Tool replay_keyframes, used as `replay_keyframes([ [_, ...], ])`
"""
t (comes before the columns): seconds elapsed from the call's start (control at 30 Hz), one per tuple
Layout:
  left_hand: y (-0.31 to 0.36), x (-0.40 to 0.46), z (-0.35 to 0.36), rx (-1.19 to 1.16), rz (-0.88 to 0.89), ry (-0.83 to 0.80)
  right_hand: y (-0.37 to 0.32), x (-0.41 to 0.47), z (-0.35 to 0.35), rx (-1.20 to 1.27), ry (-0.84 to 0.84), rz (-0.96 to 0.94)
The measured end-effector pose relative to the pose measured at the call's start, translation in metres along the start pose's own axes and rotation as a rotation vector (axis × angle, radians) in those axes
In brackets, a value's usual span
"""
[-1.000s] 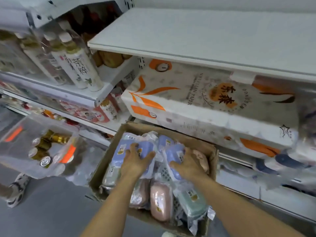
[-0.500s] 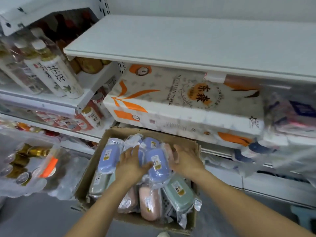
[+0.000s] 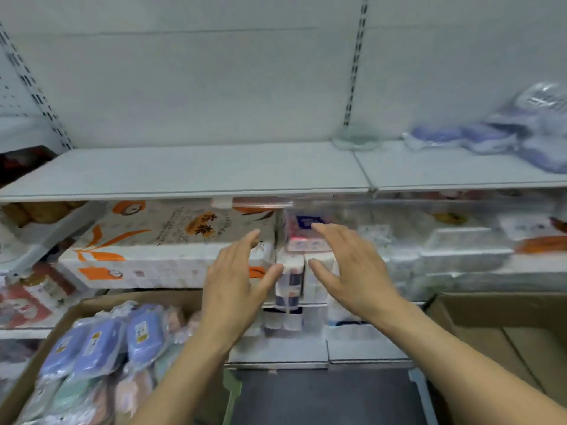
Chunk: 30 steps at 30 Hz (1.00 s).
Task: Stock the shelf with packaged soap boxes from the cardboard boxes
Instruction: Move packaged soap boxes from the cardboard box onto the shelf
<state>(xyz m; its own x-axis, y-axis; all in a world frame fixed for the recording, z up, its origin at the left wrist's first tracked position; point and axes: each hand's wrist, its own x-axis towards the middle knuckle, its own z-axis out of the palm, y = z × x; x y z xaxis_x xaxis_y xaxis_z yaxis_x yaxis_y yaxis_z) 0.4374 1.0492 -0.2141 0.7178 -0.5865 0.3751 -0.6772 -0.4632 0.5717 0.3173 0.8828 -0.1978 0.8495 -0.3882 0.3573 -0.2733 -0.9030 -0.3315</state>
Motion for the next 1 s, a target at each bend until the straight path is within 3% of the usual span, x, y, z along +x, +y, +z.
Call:
replay_keyframes([
  [0.23, 0.154, 0.015, 0.067, -0.139, 0.206, -0.079, 0.131, -0.066, -0.123, -0.071, 0.151, 0.127],
  [0.47, 0.250, 0.070, 0.128, -0.205, 0.394, -0.203, 0.238, -0.078, -0.192, -0.099, 0.215, 0.280],
  [0.67, 0.302, 0.154, 0.194, -0.223, 0.456, -0.294, 0.325, -0.038, -0.225, -0.091, 0.215, 0.402],
  [1.0, 0.374, 0.346, 0.327, -0.270, 0.384, -0.468, 0.487, 0.106, -0.279, -0.074, 0.271, 0.615],
])
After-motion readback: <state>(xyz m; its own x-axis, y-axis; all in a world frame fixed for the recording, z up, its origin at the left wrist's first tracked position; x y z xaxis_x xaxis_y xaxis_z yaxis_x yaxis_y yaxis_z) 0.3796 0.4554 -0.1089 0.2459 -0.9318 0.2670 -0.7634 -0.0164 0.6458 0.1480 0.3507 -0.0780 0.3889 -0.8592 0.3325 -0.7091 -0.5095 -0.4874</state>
